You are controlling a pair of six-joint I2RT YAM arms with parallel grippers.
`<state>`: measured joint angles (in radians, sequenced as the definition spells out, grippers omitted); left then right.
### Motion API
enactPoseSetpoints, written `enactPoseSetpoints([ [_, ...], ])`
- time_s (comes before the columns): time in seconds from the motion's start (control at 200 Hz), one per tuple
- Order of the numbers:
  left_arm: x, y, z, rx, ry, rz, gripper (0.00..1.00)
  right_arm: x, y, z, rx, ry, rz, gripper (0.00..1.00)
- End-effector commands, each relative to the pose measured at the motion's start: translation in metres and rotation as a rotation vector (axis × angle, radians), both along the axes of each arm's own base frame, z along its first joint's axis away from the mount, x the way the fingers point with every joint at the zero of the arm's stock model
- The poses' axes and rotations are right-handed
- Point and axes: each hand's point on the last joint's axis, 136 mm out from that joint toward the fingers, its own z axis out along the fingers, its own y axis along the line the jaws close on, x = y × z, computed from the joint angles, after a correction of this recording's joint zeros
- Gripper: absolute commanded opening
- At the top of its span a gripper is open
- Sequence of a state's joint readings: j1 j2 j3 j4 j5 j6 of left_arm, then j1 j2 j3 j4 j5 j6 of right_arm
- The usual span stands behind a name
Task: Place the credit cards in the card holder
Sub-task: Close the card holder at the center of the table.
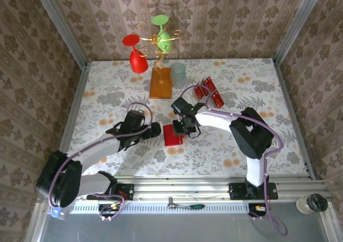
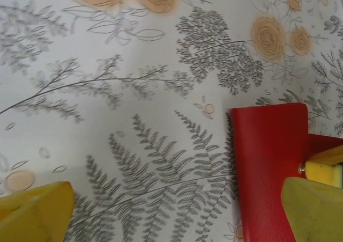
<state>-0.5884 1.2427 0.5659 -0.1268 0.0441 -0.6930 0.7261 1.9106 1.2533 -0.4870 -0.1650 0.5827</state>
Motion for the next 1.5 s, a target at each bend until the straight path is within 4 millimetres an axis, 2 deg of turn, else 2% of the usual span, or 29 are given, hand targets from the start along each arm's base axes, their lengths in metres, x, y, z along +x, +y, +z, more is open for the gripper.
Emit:
enactPoseSetpoints([
  [0.0, 0.009, -0.01, 0.005, 0.057, -0.04, -0.076, 1.0, 0.001, 0.002, 0.01, 0.038, -0.014, -0.015, 0.18],
  [0.315, 0.007, -0.024, -0.017, 0.135, -0.001, -0.155, 1.0, -0.001, 0.0, 0.008, 0.038, -0.012, -0.019, 0.17],
  [0.775, 0.003, -0.034, -0.033, 0.163, 0.022, -0.193, 1.0, -0.001, 0.001, 0.009, 0.04, -0.014, -0.018, 0.17],
  [1.49, 0.002, -0.039, -0.021, 0.161, -0.02, -0.194, 1.0, -0.002, 0.0, 0.008, 0.04, -0.009, -0.018, 0.17],
])
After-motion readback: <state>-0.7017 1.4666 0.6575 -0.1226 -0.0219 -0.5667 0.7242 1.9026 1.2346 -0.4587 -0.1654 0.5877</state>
